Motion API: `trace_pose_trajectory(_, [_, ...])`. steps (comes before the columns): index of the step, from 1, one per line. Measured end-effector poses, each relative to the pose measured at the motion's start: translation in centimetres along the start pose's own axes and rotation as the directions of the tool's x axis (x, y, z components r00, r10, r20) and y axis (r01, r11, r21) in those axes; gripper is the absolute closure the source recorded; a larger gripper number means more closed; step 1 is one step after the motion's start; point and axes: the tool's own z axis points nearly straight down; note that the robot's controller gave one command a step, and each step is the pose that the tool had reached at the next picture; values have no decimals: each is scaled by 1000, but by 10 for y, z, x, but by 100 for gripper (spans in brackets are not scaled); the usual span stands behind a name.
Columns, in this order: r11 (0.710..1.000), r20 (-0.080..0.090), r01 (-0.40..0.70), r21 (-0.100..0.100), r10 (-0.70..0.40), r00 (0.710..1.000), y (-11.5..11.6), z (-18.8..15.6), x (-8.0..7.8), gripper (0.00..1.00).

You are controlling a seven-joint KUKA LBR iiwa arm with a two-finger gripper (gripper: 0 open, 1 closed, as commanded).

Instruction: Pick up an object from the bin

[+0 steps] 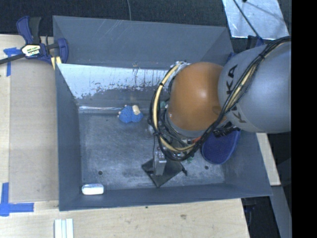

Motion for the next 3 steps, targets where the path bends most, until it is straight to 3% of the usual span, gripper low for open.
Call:
trace_pose_trajectory(1, [980, 3, 200, 1, -200, 980, -44, 90, -4, 0])
trace_pose_trajectory(2, [980, 9, 200, 0, -200, 980, -42, 87, -5, 100])
trace_pose_trajectory(3, [972, 18, 234, 1, -234, 972, -19, -57, -11, 100])
